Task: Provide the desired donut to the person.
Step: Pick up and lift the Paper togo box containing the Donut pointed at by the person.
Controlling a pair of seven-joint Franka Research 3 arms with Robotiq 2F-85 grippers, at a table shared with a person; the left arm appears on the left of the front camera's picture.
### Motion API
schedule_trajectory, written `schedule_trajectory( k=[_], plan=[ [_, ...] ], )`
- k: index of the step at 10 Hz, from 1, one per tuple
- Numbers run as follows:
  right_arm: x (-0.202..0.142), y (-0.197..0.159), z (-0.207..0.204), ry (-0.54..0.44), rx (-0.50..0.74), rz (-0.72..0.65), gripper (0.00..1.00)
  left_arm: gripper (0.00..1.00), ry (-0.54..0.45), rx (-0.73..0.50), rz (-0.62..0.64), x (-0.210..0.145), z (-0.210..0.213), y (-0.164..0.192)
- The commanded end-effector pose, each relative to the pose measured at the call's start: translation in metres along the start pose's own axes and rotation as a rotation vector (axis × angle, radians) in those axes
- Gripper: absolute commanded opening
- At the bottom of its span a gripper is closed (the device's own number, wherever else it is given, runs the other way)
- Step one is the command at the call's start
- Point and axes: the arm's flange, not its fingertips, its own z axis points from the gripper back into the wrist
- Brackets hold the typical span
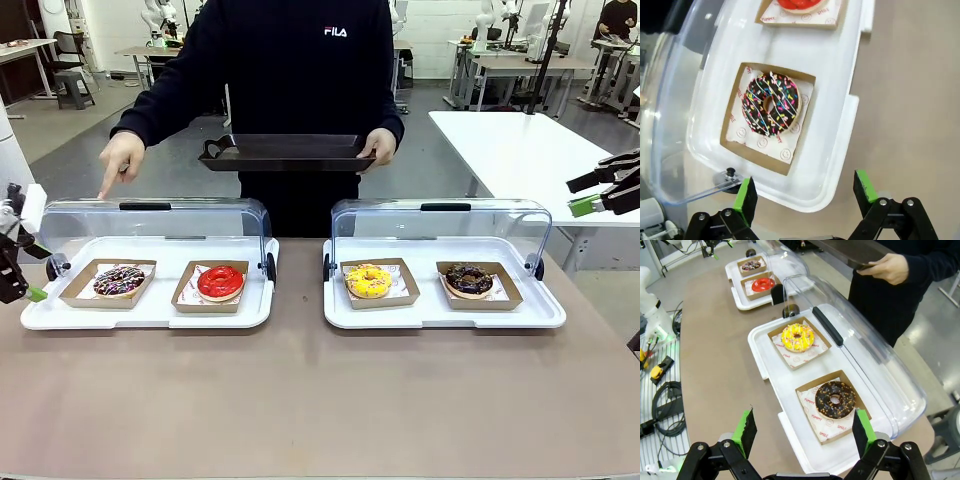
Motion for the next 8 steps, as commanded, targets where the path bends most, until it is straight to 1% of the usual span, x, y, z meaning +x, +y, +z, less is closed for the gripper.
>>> schedule_trajectory(
  k=[1,2,3,4,8],
  plan=[
    [-0.001,0.001,-0.001,0.002,0.011,0.001,1.0,1.0,0.08,0.026,-0.127,0.002,-0.022,0.002],
    [-0.001,0.001,-0.001,0.002,0.011,0.001,1.0,1.0,0.099,0.03,-0.166,0.008,-0.036,0.005],
    [-0.001,0.001,-0.001,0.002,0.011,0.001,1.0,1.0,0.141,0.05,-0.194,0.012,-0.042,0.01],
    [-0.001,0.001,-0.001,0.002,0.011,0.001,1.0,1.0,0.155,0.04,-0.205,0.016,-0.051,0.014],
    [-0.001,0.001,-0.001,0.002,0.011,0.001,1.0,1.0,0.216,0.057,-0.204,0.023,-0.079,0.037]
  ],
)
